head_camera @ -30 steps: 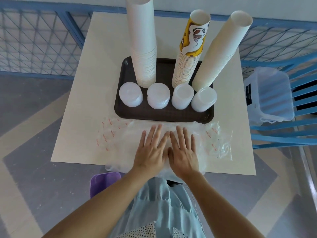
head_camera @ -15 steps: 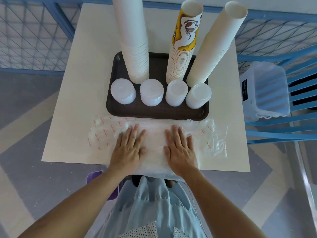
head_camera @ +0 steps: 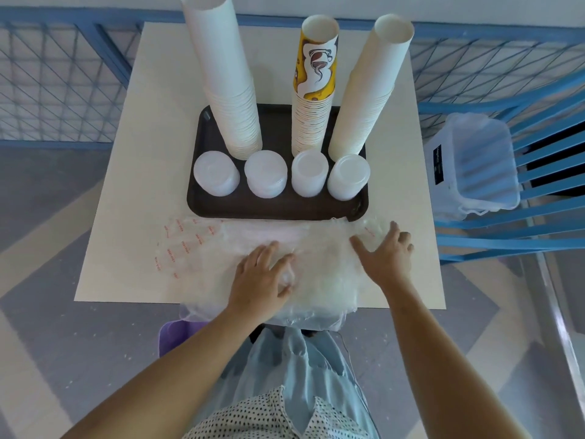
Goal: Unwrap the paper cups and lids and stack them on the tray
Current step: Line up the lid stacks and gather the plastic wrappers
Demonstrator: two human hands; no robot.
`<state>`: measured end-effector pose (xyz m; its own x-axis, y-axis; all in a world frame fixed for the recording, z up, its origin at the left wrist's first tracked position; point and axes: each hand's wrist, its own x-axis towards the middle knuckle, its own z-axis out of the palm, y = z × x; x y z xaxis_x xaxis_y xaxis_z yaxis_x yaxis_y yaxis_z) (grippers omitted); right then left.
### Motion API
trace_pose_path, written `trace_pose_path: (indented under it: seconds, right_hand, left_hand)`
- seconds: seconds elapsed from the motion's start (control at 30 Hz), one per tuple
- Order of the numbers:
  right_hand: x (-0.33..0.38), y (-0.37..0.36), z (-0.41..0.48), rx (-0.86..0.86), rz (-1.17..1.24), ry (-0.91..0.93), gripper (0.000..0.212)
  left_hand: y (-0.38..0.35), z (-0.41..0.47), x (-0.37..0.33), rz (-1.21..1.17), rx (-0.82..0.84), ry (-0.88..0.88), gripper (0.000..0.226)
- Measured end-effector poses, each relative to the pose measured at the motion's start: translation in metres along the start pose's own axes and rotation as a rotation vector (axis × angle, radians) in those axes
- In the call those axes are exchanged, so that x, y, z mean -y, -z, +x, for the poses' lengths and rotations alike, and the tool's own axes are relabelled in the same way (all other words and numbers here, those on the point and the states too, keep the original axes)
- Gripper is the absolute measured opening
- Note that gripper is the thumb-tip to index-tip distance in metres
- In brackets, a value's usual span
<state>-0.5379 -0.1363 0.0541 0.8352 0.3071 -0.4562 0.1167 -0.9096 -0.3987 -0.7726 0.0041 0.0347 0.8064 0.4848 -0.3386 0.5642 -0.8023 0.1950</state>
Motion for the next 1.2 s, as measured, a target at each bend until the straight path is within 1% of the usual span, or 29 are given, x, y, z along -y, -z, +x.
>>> trace_pose_path:
  seconds: [0.03,0.07,0.1,0.17,0.2,0.27,0.33,0.43,0.5,0.6,0.67,0.73,0.77,0.87,0.97,1.03,1.1,1.17,1.2]
  right_hand:
    - [0.002,-0.002,0.001,0.073,0.029,0.024,0.095]
    - [0.004,-0.003,0.000,0.121,0.079,0.026,0.085]
    - [0.003,-0.005,-0.001,0.141,0.109,0.014,0.071]
    - [-0.004,-0.007,-0.007,0.134,0.097,0.001,0.037]
    - [-0.008,-0.006,-0.011,0.127,0.098,-0.004,0.025]
    - [-0.011,-0.002,-0.020,0.116,0.165,-0.020,0.021]
    - [-0.005,0.006,-0.032,0.123,0.269,0.001,0.014]
    - [0.011,0.012,-0.048,0.157,0.291,0.096,0.016]
    - [0.016,0.010,-0.050,0.122,0.293,0.094,0.018]
    - [0.017,0.008,-0.044,0.050,0.315,0.036,0.017]
    - [0.015,0.008,-0.039,0.047,0.311,0.009,0.014]
    - [0.014,0.007,-0.036,0.058,0.317,-0.015,0.013]
    - [0.013,0.007,-0.035,0.056,0.340,-0.034,0.018]
    - [0.012,0.008,-0.035,0.073,0.495,-0.150,0.029]
    - [0.004,0.009,-0.036,0.120,0.633,-0.269,0.032]
    - [-0.001,0.007,-0.037,0.138,0.698,-0.293,0.026]
    - [-0.003,0.006,-0.038,0.132,0.732,-0.285,0.016]
    - [-0.003,0.007,-0.037,0.111,0.730,-0.279,0.012]
    - [-0.003,0.009,-0.036,0.102,0.721,-0.276,0.012]
  left_hand:
    - [0.001,0.000,0.000,0.011,-0.006,-0.003,0.068]
    - [0.001,-0.001,0.000,0.017,-0.008,-0.004,0.070]
    - [0.001,-0.002,0.000,0.021,-0.007,-0.008,0.073]
    - [0.001,-0.003,-0.004,0.035,-0.001,-0.031,0.078]
    - [0.000,-0.003,-0.006,0.048,0.004,-0.046,0.077]
    - [0.002,-0.002,-0.012,0.066,0.029,-0.062,0.071]
    - [0.005,0.001,-0.017,0.074,0.042,-0.052,0.072]
    - [0.006,0.005,-0.020,0.079,0.059,-0.040,0.075]
    - [0.006,0.008,-0.021,0.070,0.064,-0.025,0.075]
    - [0.009,0.009,-0.021,0.038,0.053,0.033,0.077]
    - [0.013,0.011,-0.022,0.029,0.012,0.047,0.077]
    - [0.016,0.013,-0.024,0.048,-0.017,0.005,0.075]
    - [0.015,0.015,-0.025,0.052,-0.005,-0.026,0.075]
    - [0.012,0.018,-0.022,0.029,0.057,-0.054,0.078]
    - [0.011,0.019,-0.022,0.028,0.043,-0.046,0.073]
    - [0.014,0.020,-0.025,0.030,0.042,-0.026,0.074]
    - [0.018,0.017,-0.027,0.027,0.000,-0.019,0.076]
    - [0.016,0.011,-0.024,0.037,-0.082,-0.084,0.076]
    - [0.013,0.008,-0.022,0.046,-0.096,-0.126,0.075]
